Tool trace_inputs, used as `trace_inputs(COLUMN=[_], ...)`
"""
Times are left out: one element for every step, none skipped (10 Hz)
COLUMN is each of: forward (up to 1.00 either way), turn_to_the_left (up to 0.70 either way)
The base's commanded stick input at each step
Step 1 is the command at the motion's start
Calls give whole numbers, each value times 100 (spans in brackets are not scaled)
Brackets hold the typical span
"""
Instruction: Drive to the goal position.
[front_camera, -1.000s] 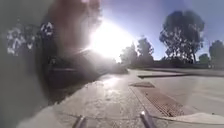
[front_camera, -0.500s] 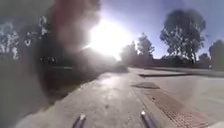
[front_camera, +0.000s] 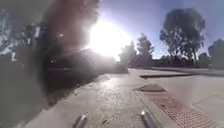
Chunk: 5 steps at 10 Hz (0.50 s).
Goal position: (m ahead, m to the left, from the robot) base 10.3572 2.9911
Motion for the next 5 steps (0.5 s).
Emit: trace_inputs(forward=[95,95,95,95,95], turn_to_the_left=[0,0,0,0,0])
